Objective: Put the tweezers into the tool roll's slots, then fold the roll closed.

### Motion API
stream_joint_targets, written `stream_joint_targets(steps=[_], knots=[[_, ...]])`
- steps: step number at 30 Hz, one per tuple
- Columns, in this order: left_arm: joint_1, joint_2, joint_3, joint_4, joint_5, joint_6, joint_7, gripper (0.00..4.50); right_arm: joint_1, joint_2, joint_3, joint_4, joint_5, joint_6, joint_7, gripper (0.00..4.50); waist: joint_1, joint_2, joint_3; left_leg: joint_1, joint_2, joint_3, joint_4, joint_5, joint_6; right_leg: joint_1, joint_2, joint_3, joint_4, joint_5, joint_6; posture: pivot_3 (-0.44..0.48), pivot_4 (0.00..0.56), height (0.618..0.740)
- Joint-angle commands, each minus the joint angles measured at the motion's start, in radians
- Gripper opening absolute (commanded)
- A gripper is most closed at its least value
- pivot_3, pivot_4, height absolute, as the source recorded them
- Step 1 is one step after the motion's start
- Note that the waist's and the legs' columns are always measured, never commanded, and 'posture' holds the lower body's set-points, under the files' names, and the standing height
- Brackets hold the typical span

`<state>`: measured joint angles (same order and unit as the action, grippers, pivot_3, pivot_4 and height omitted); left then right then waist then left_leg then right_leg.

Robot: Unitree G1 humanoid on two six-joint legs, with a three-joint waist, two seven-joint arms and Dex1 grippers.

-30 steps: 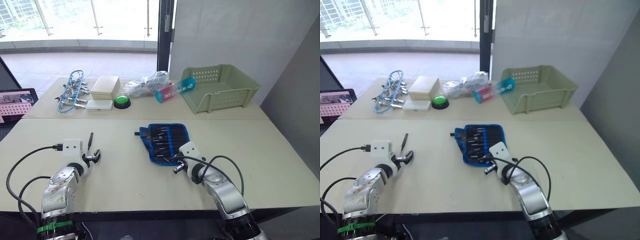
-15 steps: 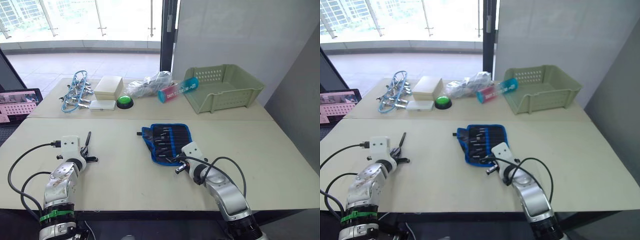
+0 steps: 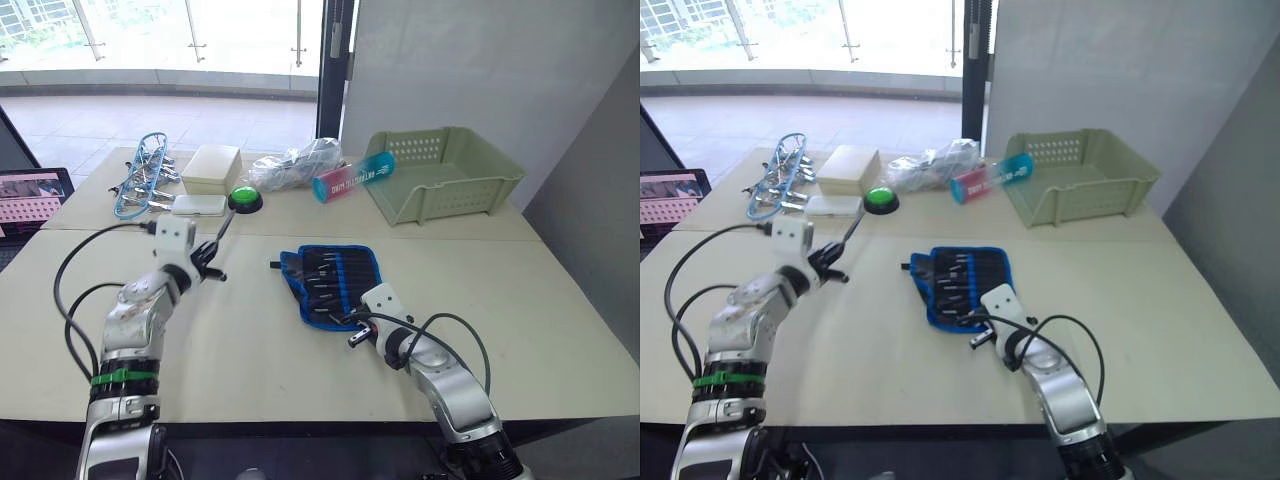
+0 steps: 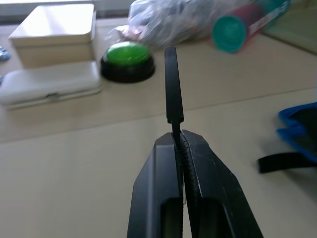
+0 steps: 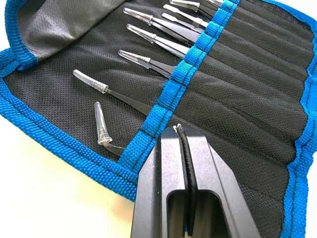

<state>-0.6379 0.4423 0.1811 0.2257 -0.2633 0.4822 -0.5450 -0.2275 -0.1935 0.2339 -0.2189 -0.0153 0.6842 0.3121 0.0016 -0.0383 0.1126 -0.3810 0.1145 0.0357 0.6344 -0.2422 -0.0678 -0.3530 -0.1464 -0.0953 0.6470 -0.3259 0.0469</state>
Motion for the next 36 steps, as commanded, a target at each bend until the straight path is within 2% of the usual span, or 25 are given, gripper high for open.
stream_joint_targets(steps=[1, 5, 8, 12, 16, 22, 36], knots=[[-0.092, -0.025, -0.123, -0.011, -0.056, 0.061, -0.176, 0.02, 0.049, -0.012, 0.012, 0.103, -0.02, 0.082, -0.02, 0.0, -0.001, 0.001, 0.0, 0.0, 0.0, 0.0, 0.0, 0.0, 0.0, 0.0, 0.0, 0.0, 0.0, 0.0, 0.0, 0.0, 0.15, 0.716], [-0.155, -0.035, -0.25, 0.043, -0.045, 0.085, -0.332, 0.02, 0.049, -0.01, 0.009, 0.102, -0.02, 0.083, -0.025, 0.0, -0.005, 0.0, 0.0, 0.0, 0.0, 0.0, 0.0, 0.0, 0.0, 0.0, 0.0, 0.0, 0.0, 0.0, 0.0, 0.0, 0.15, 0.716], [-0.169, -0.011, -0.338, 0.077, -0.021, 0.073, -0.445, 0.02, 0.051, -0.007, 0.006, 0.1, -0.021, 0.083, -0.03, 0.0, -0.014, 0.006, 0.003, 0.0, 0.0, 0.0, 0.0, 0.0, 0.0, 0.0, 0.0, 0.0, 0.0, 0.0, 0.0, 0.0, 0.15, 0.716], [-0.169, 0.034, -0.39, 0.093, 0.001, 0.062, -0.539, 0.02, 0.054, -0.005, 0.003, 0.096, -0.021, 0.084, -0.034, 0.0, -0.014, 0.007, 0.004, 0.0, 0.0, 0.0, -0.001, 0.0, 0.0, -0.001, 0.0, 0.001, 0.0, 0.0, 0.0, 0.0, 0.15, 0.716], [-0.168, 0.133, -0.453, 0.091, 0.057, 0.028, -0.647, 0.02, 0.057, 0.0, -0.002, 0.093, -0.02, 0.085, -0.042, 0.0, -0.012, 0.008, 0.005, 0.0, 0.0, 0.0, -0.001, 0.0, 0.0, -0.001, 0.001, 0.001, 0.0, 0.0, 0.0, 0.0, 0.15, 0.716], [-0.166, 0.184, -0.5, 0.102, 0.136, -0.042, -0.698, 0.02, 0.058, 0.004, 0.0, 0.092, -0.018, 0.086, -0.046, 0.0, -0.01, 0.008, 0.005, -0.001, 0.0, 0.0, -0.001, 0.0, 0.0, -0.001, 0.0, 0.001, 0.0, 0.0, 0.0, 0.0, 0.15, 0.716], [-0.195, 0.157, -0.506, 0.148, 0.198, -0.081, -0.698, 0.02, 0.064, 0.004, 0.003, 0.084, -0.018, 0.091, -0.049, 0.0, -0.009, 0.008, 0.005, -0.001, 0.0, 0.0, -0.001, 0.0, 0.0, -0.001, 0.0, 0.001, 0.0, 0.0, 0.0, 0.0, 0.15, 0.716]])
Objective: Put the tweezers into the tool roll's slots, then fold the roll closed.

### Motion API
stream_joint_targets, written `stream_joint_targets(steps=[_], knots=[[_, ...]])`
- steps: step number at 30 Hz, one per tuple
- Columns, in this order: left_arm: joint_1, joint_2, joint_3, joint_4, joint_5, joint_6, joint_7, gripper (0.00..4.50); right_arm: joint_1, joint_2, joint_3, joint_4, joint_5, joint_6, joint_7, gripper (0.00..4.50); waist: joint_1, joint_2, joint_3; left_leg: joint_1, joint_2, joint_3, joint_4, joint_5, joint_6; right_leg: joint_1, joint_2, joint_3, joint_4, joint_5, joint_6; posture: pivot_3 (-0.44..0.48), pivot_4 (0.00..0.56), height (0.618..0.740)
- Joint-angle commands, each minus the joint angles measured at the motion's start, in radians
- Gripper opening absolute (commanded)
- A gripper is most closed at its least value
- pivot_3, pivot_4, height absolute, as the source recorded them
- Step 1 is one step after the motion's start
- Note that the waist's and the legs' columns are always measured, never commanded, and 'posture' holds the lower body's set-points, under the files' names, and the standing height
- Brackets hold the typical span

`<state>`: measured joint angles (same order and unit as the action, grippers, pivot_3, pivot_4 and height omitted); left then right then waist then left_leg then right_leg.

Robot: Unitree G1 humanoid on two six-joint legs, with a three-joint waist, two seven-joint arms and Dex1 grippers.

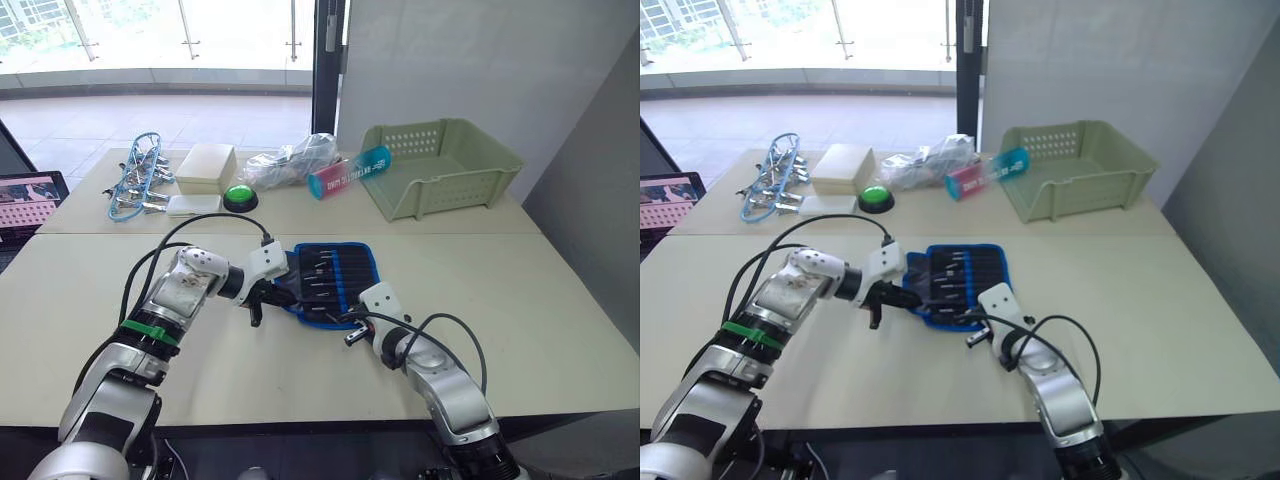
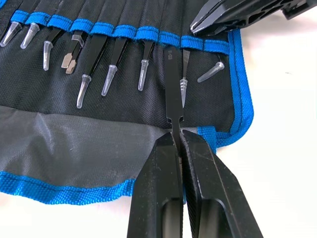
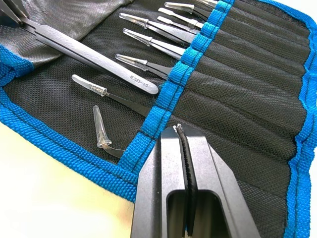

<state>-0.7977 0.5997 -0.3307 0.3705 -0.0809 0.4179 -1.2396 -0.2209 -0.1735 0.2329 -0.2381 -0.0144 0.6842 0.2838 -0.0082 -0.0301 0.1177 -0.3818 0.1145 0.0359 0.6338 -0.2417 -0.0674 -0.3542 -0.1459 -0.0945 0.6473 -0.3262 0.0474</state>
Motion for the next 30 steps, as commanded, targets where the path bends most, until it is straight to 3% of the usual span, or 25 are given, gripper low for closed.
stream_joint_targets(steps=[1, 30], knots=[[-0.041, -0.004, 0.006, 0.01, 0.019, -0.019, -0.002, 0.02, 0.058, -0.016, 0.004, 0.103, -0.019, 0.091, -0.021, 0.0, 0.001, 0.0, 0.0, 0.0, 0.0, 0.0, 0.0, 0.0, 0.0, 0.0, 0.0, 0.0, 0.0, 0.0, 0.0, 0.0, 0.15, 0.716], [-0.136, -0.062, -0.086, 0.09, 0.183, -0.157, -0.073, 0.02, 0.087, -0.002, 0.006, 0.076, -0.015, 0.098, -0.047, 0.0, 0.014, 0.0, 0.0, 0.0, 0.0, 0.0, 0.001, 0.0, 0.0, 0.0, 0.0, 0.0, 0.0, 0.0, 0.0, 0.0, 0.15, 0.716]])
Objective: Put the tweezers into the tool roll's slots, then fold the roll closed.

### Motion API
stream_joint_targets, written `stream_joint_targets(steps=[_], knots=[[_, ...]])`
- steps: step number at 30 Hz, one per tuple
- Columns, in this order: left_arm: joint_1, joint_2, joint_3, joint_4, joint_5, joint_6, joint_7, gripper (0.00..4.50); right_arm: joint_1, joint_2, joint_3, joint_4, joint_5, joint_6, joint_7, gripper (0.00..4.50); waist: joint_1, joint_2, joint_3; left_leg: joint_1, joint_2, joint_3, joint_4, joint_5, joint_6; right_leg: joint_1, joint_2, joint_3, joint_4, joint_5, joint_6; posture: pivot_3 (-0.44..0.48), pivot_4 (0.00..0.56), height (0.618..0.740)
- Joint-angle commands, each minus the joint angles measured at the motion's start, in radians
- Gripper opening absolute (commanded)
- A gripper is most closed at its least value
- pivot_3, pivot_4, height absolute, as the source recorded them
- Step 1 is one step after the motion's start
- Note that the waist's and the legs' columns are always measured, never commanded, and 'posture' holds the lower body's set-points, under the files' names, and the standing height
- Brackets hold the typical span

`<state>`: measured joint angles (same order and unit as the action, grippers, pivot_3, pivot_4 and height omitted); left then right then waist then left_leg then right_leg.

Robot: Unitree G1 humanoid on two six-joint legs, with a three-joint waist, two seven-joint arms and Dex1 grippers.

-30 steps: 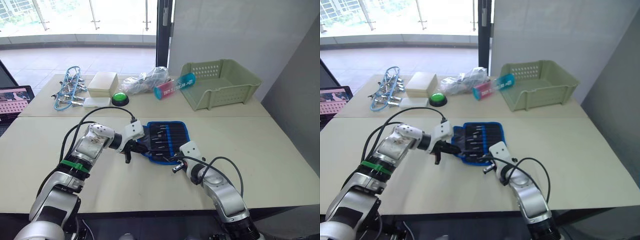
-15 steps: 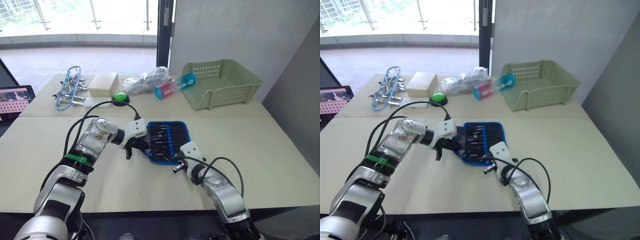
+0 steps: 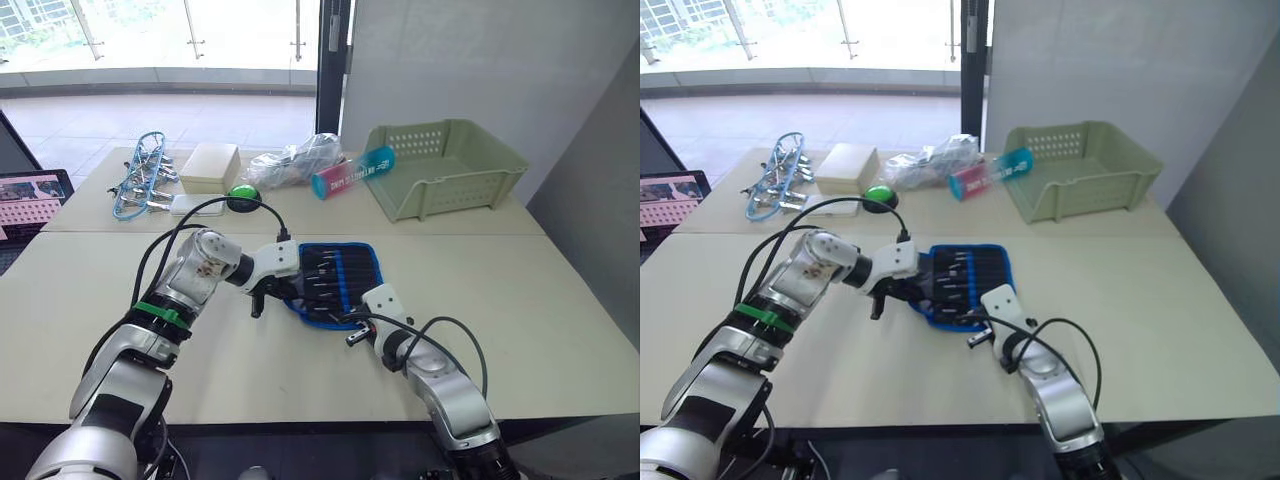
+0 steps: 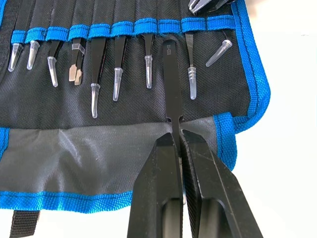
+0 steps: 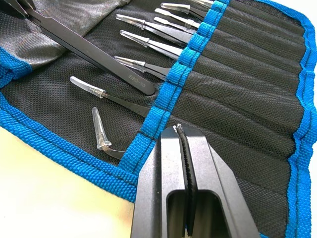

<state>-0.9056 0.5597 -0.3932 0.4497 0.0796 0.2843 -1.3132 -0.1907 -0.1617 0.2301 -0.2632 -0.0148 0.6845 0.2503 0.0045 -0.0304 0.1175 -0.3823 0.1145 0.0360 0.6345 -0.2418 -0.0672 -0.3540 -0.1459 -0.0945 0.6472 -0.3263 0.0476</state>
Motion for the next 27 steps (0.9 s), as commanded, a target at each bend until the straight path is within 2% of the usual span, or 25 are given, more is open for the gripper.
stream_joint_targets(steps=[1, 9, 21, 27], knots=[[-0.032, -0.031, -0.026, 0.018, 0.027, -0.026, 0.003, 0.02, 0.058, -0.013, 0.008, 0.099, -0.015, 0.099, -0.014, 0.0, 0.003, 0.0, 0.0, 0.0, 0.0, 0.0, 0.0, 0.0, 0.0, 0.0, 0.0, 0.0, 0.0, 0.0, 0.0, 0.0, 0.15, 0.716], [-0.054, -0.117, -0.046, 0.089, 0.059, -0.074, 0.024, 0.02, 0.064, -0.01, 0.009, 0.09, -0.012, 0.106, -0.022, 0.0, 0.008, -0.001, 0.0, 0.0, 0.0, 0.0, 0.002, 0.0, 0.0, 0.001, 0.0, 0.0, 0.0, 0.0, 0.0, 0.0, 0.15, 0.716], [-0.128, -0.343, -0.04, 0.329, 0.081, -0.165, 0.114, 0.02, 0.092, -0.021, -0.001, 0.047, -0.012, 0.131, -0.027, 0.0, 0.012, -0.001, -0.001, -0.004, 0.0, 0.0, 0.007, -0.002, 0.003, 0.0, 0.0, 0.0, 0.0, -0.001, 0.002, 0.0, 0.15, 0.716], [-0.163, -0.389, -0.028, 0.412, 0.093, -0.203, 0.137, 0.02, 0.098, -0.023, -0.004, 0.036, -0.012, 0.14, -0.029, 0.0, 0.021, -0.001, -0.001, -0.005, -0.001, 0.0, 0.007, -0.002, 0.003, 0.0, 0.0, -0.001, -0.001, -0.001, 0.002, 0.0, 0.15, 0.716]])
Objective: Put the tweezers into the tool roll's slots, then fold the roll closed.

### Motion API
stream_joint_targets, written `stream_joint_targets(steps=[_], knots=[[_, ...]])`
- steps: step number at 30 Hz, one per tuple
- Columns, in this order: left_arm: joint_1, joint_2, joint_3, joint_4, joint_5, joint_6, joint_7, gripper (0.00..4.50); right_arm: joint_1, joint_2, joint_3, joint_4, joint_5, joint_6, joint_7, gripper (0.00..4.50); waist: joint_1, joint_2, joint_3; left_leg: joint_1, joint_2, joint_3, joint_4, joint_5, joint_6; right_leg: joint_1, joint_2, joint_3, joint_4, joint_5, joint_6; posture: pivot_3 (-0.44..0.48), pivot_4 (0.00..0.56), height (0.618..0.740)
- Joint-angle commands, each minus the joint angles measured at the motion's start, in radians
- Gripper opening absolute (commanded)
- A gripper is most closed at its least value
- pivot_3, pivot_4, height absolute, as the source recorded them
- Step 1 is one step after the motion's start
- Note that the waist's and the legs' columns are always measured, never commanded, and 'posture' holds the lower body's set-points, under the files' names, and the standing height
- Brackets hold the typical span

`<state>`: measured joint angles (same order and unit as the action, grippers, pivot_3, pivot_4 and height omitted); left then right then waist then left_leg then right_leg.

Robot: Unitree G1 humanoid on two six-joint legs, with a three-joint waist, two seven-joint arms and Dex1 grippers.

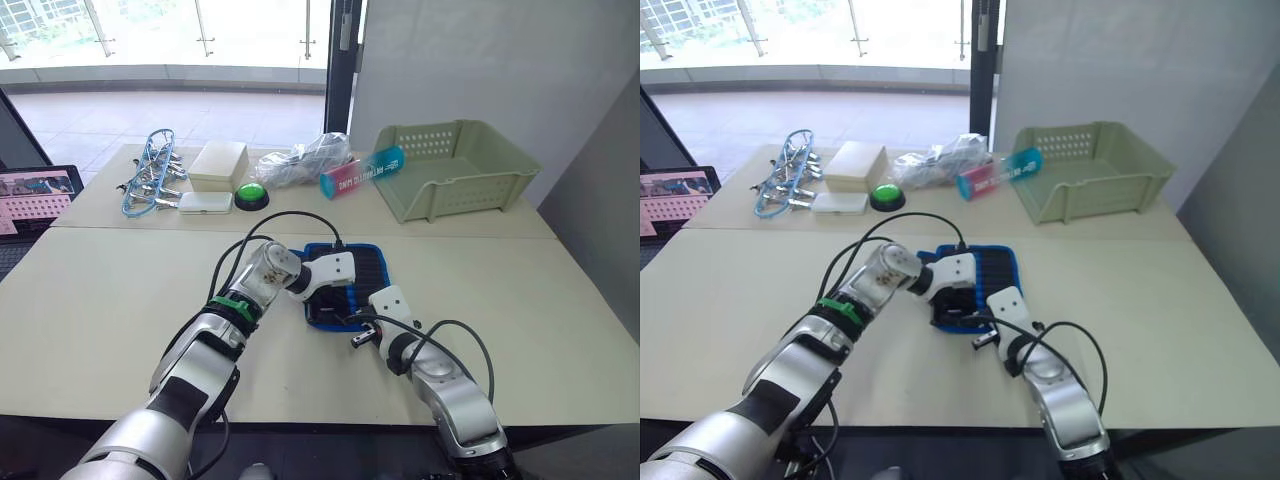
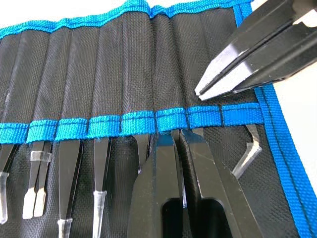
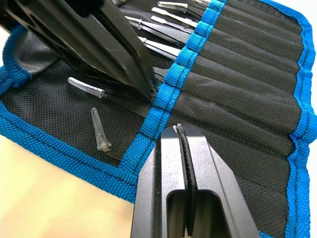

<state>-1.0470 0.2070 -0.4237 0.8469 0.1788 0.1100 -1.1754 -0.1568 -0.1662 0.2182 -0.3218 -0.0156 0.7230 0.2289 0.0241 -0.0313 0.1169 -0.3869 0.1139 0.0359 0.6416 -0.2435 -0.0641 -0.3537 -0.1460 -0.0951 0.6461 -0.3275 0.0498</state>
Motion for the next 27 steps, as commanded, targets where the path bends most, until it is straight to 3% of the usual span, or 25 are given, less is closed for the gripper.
stream_joint_targets(steps=[1, 5, 11, 15, 18, 22, 27], knots=[[-0.024, -0.037, 0.004, 0.021, -0.005, -0.033, -0.002, 0.02, 0.064, -0.018, 0.008, 0.094, -0.011, 0.103, -0.009, 0.0, 0.003, 0.0, 0.0, 0.0, 0.0, 0.0, 0.0, 0.0, 0.0, 0.0, 0.0, 0.0, 0.0, 0.0, 0.0, 0.0, 0.15, 0.716], [-0.024, -0.019, 0.017, 0.018, -0.005, -0.037, -0.016, 0.02, 0.065, -0.02, 0.008, 0.091, -0.009, 0.104, -0.012, 0.0, 0.004, 0.0, 0.0, 0.0, 0.0, 0.0, 0.0, 0.0, 0.0, 0.0, 0.0, 0.0, 0.0, 0.0, 0.0, 0.0, 0.15, 0.716], [-0.022, 0.054, 0.086, -0.087, -0.056, 0.027, -0.05, 1.96, 0.061, -0.019, 0.008, 0.097, -0.007, 0.103, -0.014, 0.0, -0.002, 0.0, 0.0, 0.0, 0.0, 0.0, 0.0, 0.0, 0.0, 0.0, 0.0, 0.0, 0.001, 0.0, 0.0, 0.0, 0.15, 0.716], [0.013, 0.134, 0.156, -0.246, -0.134, 0.137, -0.099, 3.33, 0.055, -0.023, 0.008, 0.105, -0.006, 0.098, -0.009, 0.0, -0.011, 0.001, 0.0, 0.0, 0.0, 0.0, 0.0, 0.0, 0.0, -0.001, 0.0, 0.0, 0.001, 0.0, 0.0, 0.0, 0.15, 0.716], [0.106, 0.258, 0.266, -0.438, -0.233, 0.276, -0.124, 4.34, 0.039, -0.024, 0.01, 0.117, -0.005, 0.095, -0.005, 0.0, -0.016, 0.002, 0.001, 0.0, 0.0, 0.0, 0.0, 0.0, 0.0, -0.001, 0.0, 0.0, 0.001, 0.0, 0.0, 0.0, 0.15, 0.716], [0.261, 0.361, 0.354, -0.629, -0.316, 0.371, -0.102, 4.44, 0.034, -0.028, 0.008, 0.119, -0.004, 0.095, 0.002, 0.0, -0.022, 0.004, 0.002, 0.001, 0.0, 0.0, 0.0, 0.0, 0.0, -0.001, 0.0, 0.001, 0.002, 0.0, 0.0, 0.0, 0.15, 0.716], [0.572, 0.411, 0.552, -0.823, -0.418, 0.262, -0.006, 4.44, 0.035, -0.038, 0.015, 0.115, -0.004, 0.084, 0.015, 0.0, -0.019, 0.004, 0.002, 0.001, 0.0, -0.001, 0.0, 0.0, 0.0, 0.0, 0.0, 0.001, 0.002, 0.0, 0.0, 0.0, 0.15, 0.716]])
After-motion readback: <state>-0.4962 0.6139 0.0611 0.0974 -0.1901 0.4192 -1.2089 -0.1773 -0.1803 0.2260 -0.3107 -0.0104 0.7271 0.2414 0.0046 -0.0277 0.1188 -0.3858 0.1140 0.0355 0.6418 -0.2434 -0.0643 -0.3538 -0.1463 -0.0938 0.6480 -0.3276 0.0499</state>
